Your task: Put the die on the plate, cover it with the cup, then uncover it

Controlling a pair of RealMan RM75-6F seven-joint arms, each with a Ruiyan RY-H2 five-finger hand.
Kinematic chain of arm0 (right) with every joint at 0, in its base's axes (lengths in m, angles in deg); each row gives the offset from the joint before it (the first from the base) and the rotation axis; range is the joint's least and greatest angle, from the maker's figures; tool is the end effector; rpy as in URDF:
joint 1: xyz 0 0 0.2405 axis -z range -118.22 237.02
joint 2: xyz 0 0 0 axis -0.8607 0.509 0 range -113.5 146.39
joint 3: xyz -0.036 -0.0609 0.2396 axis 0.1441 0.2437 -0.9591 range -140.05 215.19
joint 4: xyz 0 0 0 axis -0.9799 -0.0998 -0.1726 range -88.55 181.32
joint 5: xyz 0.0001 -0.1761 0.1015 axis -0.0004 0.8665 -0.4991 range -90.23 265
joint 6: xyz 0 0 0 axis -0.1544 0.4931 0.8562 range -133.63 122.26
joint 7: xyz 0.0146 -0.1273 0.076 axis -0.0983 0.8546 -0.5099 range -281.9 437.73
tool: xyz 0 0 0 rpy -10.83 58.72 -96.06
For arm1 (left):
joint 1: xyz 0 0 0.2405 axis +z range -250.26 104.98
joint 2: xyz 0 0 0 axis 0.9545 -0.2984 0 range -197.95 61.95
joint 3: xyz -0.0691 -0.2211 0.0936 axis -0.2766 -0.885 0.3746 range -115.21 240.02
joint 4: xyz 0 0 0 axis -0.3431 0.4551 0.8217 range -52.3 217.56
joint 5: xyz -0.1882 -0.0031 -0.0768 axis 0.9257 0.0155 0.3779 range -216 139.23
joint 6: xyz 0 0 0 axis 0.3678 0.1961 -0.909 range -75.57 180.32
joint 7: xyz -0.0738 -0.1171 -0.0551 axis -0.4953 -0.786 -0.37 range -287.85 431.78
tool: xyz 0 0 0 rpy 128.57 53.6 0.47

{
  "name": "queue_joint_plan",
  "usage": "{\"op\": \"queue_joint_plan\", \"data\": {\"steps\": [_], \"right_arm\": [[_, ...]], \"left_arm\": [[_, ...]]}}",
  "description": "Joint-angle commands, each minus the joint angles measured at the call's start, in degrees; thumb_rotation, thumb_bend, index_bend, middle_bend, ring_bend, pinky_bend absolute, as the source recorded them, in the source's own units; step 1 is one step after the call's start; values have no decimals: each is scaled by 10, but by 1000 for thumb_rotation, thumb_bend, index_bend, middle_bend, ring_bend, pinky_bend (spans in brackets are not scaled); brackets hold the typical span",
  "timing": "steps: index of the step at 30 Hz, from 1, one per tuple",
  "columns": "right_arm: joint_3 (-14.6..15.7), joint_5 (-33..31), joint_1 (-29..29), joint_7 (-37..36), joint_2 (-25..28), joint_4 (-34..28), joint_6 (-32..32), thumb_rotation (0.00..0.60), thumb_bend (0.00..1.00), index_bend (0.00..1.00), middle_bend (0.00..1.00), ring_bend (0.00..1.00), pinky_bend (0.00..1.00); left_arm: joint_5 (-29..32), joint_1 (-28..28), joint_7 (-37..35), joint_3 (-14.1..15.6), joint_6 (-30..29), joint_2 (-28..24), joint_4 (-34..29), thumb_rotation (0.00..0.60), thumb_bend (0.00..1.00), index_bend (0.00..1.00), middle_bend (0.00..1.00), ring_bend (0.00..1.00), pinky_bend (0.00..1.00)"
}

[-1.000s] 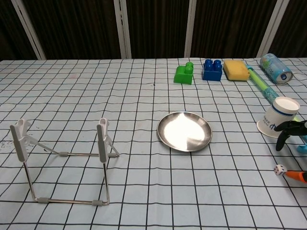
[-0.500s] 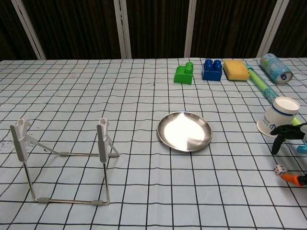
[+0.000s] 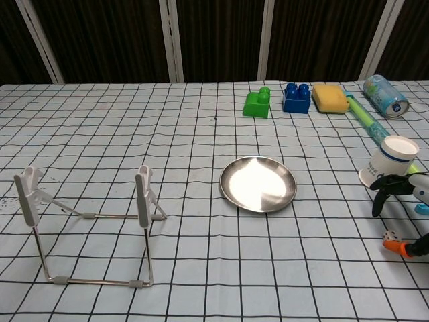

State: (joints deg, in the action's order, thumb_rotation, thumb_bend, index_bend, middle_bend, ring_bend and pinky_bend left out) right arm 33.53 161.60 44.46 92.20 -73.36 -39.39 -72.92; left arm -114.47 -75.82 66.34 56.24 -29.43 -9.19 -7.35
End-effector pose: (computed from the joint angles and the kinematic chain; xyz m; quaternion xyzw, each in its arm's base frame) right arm -0.2581 -0.2242 -0.0059 0.6424 -0.4888 0.3398 0.4826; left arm -0.3419 0.1857 0.2105 -0.5294 -0.4178 -0.3520 0.6490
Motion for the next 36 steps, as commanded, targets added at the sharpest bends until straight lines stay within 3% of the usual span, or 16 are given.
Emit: {"op": "queue_joint_plan", "data": {"steps": [1,36], "right_arm": [[1,-1,0,-2,0,1,0,600,271,443,190,179,0],[4,-3,-4,-18,-9,19,1,600,335,494,203,186,1]], "left_arm": [[0,0,2,0,1,1,0,600,678,273,0,0,95],[4,-3,15,1,3,4,-1,600,678,275,0,0,95]]}}
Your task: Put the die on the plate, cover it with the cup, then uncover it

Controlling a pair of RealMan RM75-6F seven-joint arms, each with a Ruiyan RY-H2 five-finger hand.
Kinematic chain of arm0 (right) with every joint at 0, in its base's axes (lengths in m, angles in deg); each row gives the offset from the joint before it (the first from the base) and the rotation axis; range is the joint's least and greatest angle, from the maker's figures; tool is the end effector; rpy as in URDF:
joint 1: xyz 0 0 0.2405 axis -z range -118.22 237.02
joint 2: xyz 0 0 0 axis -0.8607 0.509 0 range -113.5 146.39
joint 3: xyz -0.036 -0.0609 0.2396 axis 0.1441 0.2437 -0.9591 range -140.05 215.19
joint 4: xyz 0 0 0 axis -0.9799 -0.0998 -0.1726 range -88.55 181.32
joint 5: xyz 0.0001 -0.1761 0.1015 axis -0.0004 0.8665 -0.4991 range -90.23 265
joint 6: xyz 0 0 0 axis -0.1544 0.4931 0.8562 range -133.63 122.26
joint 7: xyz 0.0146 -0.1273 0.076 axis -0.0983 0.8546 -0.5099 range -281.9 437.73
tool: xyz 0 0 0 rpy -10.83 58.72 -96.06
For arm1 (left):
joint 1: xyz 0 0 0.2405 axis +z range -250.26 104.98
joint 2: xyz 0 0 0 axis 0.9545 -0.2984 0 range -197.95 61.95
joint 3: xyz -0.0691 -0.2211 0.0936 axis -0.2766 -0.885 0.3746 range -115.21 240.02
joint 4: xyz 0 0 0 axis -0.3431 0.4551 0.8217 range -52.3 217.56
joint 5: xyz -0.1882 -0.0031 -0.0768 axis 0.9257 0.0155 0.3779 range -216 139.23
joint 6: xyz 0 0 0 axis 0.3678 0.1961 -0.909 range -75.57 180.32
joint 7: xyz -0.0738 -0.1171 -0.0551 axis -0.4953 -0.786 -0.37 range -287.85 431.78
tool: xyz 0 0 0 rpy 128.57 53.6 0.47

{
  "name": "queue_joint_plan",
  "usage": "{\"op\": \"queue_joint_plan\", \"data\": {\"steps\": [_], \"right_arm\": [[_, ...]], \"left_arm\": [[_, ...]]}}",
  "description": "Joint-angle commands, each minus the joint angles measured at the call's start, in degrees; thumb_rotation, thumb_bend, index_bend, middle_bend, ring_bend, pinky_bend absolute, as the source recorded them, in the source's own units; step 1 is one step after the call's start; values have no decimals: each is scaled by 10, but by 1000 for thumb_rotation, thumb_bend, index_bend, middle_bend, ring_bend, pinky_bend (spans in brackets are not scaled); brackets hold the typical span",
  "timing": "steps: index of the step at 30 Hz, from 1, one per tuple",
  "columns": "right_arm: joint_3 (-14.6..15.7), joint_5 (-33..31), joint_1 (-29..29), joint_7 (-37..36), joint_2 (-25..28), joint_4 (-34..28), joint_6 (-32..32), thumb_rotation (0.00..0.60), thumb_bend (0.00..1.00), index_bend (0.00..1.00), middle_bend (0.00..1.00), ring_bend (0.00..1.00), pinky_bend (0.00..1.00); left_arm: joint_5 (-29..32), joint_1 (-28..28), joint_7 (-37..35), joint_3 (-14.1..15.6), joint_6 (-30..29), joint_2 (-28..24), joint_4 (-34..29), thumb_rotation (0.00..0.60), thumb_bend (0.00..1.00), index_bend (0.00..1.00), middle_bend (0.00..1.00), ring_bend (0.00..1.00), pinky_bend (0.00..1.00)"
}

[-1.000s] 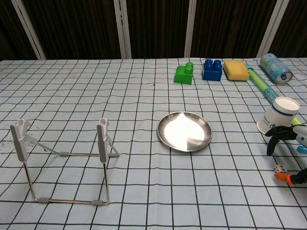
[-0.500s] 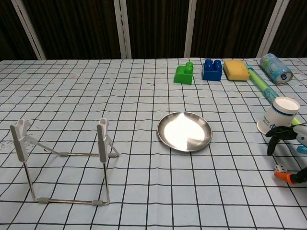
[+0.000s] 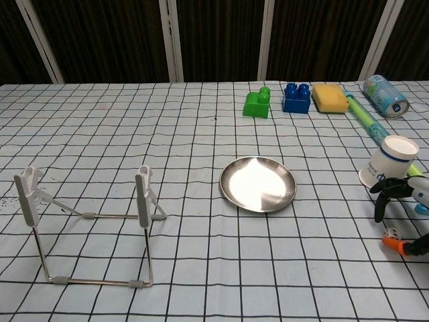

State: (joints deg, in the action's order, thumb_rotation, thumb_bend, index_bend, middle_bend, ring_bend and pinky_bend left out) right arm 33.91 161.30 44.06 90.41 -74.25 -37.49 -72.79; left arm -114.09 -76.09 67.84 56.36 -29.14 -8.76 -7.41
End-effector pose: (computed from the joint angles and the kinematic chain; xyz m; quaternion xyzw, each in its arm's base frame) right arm -0.2622 -0.2254 -0.0100 0.6385 -0.4953 0.3405 0.4807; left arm -0.3420 0.1867 0.2072 -0.5333 -0.4159 -0.3442 0.6513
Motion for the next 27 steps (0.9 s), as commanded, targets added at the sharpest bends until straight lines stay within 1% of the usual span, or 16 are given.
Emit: {"op": "queue_joint_plan", "data": {"steps": [1,27], "right_arm": [[0,0,0,-1,0,1,0,600,337,494,203,186,1],[6,-6,8,-18,4,11,-2,600,339,497,205,186,3]], "left_arm": [[0,0,0,0,1,0,0,600,678,275,0,0,95],[1,-1,9,1,1,3,-1,600,678,285,0,0,95]]}}
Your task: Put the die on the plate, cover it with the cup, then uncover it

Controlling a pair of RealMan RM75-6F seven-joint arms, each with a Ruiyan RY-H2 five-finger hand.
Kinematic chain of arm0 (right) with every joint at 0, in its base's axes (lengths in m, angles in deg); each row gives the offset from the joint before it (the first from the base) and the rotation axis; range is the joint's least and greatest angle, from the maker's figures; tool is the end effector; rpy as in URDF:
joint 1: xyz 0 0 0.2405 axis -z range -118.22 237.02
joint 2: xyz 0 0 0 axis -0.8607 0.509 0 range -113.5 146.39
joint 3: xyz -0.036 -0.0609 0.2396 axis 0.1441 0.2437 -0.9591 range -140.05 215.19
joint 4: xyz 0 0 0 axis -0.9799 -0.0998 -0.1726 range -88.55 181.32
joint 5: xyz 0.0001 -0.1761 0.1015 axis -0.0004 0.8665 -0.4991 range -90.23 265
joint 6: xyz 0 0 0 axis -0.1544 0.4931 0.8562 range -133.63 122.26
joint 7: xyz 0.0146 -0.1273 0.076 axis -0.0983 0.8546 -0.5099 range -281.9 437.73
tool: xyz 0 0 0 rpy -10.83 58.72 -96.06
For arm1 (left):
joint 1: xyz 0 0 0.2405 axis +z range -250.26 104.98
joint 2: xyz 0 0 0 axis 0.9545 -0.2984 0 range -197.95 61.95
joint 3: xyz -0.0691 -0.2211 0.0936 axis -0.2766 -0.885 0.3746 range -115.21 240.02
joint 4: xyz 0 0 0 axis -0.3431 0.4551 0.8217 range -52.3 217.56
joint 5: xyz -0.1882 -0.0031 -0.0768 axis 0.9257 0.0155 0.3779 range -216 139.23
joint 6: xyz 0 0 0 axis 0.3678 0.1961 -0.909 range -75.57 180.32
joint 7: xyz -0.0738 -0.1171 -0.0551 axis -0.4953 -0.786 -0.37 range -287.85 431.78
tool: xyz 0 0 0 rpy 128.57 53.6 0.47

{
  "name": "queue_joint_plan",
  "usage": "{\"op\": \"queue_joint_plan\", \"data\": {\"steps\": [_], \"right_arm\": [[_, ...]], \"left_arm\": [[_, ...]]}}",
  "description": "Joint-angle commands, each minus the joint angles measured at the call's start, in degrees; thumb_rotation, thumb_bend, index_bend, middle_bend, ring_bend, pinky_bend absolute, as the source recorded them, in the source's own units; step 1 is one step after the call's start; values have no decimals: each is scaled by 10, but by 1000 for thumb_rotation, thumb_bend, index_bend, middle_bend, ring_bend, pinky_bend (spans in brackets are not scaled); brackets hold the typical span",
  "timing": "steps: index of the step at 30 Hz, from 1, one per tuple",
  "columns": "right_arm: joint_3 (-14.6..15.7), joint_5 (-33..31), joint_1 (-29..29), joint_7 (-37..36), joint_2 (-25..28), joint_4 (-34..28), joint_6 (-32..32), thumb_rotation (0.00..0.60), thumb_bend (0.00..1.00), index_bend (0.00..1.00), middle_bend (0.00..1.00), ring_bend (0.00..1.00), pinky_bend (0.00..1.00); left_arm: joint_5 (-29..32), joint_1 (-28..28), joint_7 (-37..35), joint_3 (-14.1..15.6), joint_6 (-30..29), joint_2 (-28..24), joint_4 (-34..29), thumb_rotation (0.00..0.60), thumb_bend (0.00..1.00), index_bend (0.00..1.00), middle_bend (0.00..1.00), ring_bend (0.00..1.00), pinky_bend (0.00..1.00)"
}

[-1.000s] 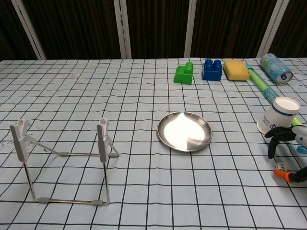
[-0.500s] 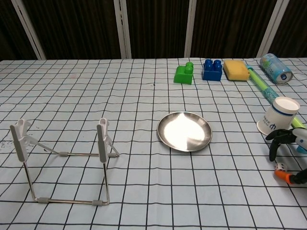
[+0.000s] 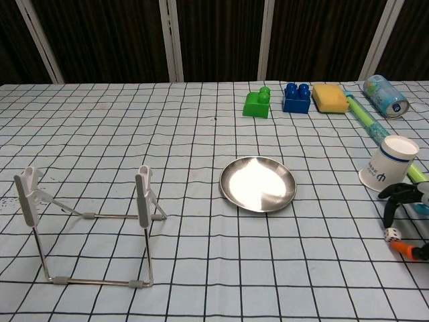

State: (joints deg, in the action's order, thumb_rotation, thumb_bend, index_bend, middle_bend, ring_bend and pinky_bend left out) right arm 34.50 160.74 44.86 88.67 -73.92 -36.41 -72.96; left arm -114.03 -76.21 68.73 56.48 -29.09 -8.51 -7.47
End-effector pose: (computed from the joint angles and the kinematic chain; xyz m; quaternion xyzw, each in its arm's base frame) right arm -0.2733 -0.2208 -0.0079 0.6291 -0.5064 0.3338 0.4862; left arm -0.3417 0.1869 0.2051 -0.5363 -0.4141 -0.3400 0.6522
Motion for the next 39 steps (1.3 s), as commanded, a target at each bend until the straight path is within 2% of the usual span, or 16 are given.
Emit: {"op": "queue_joint_plan", "data": {"steps": [1,17,30,39], "right_arm": [[-1,-1,0,-1,1,1,0,600,339,497,207,186,3],[-1,-1,-1,-2,0,2,2,600,353,542,225,188,11],[0,7,0,-5,-2,2,-4,600,409,580,245,202,23],[2,34,6,7,16,-35,-37,600,412,581,246,203,25]], "left_arm": [[0,0,0,0,0,0,0,600,678,286,0,0,95],[0,0,2,0,0,1,0,600,678,290,0,0,95],[-1,1,1,1,-2,0,0,600,678,296,0,0,95],[0,1,-3,0,-2,-1,0,600,678,302,0,0,95]]}}
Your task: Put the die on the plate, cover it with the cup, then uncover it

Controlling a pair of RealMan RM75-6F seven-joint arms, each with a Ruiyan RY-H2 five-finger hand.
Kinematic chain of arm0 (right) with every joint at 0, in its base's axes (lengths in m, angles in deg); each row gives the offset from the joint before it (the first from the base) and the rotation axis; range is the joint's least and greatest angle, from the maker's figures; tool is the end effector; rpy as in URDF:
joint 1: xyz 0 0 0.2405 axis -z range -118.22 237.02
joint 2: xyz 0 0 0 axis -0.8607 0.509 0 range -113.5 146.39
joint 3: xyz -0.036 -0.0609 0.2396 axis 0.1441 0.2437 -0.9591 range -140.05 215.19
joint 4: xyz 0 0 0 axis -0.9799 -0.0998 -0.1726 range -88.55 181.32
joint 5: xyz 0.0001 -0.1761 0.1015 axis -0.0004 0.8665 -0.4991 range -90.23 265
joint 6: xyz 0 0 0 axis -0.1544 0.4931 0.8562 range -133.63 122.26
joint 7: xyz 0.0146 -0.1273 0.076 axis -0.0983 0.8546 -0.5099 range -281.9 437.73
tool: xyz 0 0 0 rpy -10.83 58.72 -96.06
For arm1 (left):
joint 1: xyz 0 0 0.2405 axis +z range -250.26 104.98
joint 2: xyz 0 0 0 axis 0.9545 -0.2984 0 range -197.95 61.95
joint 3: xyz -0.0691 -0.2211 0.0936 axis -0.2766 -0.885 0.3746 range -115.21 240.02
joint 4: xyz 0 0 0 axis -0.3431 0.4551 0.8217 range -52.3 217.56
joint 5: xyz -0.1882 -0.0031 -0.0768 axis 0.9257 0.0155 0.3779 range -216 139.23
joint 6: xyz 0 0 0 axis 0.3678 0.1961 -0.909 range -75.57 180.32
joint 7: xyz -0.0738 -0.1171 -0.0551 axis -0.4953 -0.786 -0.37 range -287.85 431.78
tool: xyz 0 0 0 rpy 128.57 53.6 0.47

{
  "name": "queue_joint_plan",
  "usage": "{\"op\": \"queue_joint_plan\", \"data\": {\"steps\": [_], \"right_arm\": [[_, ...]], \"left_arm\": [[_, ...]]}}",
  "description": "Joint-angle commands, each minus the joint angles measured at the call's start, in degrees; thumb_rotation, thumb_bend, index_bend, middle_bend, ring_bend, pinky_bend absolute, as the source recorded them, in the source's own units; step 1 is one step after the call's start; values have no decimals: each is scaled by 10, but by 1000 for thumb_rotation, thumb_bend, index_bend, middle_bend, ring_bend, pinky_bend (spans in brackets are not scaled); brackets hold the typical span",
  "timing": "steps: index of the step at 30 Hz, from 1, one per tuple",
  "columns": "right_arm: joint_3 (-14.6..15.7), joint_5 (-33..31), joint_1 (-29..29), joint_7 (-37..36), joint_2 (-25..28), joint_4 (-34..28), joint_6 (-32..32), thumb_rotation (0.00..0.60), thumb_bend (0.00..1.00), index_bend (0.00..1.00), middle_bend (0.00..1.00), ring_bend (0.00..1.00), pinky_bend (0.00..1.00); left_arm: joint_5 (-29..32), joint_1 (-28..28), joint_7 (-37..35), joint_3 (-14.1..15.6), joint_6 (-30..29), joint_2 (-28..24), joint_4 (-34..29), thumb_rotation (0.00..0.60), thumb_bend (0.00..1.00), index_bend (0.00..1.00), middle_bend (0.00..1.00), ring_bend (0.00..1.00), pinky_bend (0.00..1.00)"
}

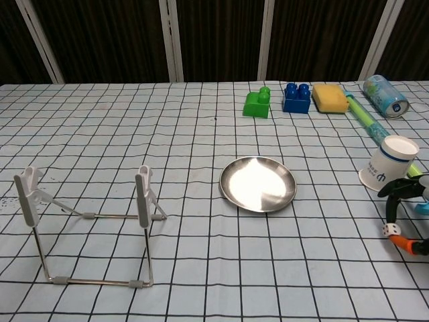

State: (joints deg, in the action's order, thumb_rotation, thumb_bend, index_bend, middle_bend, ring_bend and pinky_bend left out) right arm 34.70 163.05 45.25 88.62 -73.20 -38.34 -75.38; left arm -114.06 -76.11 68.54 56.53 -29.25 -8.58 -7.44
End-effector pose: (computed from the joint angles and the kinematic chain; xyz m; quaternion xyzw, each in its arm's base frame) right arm -0.2637 -0.2189 -0.0012 0.6287 -0.4931 0.3557 0.4848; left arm -0.3420 0.1862 0.2058 -0.5354 -0.4140 -0.3406 0.6526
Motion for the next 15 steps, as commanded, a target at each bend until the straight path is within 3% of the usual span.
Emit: {"op": "queue_joint_plan", "data": {"steps": [1,8,15], "right_arm": [[0,15,3,12,14,-25,-19,600,412,581,246,203,25],[-27,29,-10,67,54,-107,-43,600,412,581,246,203,25],[-67,6,-49,141,77,-176,-20,600,412,581,246,203,25]], "left_arm": [[0,1,-2,0,-1,-1,0,600,678,302,0,0,95],[-2,3,-14,0,-3,-4,1,600,677,305,0,0,95],[-1,4,-25,-1,-2,-7,4,600,677,305,0,0,95]]}}
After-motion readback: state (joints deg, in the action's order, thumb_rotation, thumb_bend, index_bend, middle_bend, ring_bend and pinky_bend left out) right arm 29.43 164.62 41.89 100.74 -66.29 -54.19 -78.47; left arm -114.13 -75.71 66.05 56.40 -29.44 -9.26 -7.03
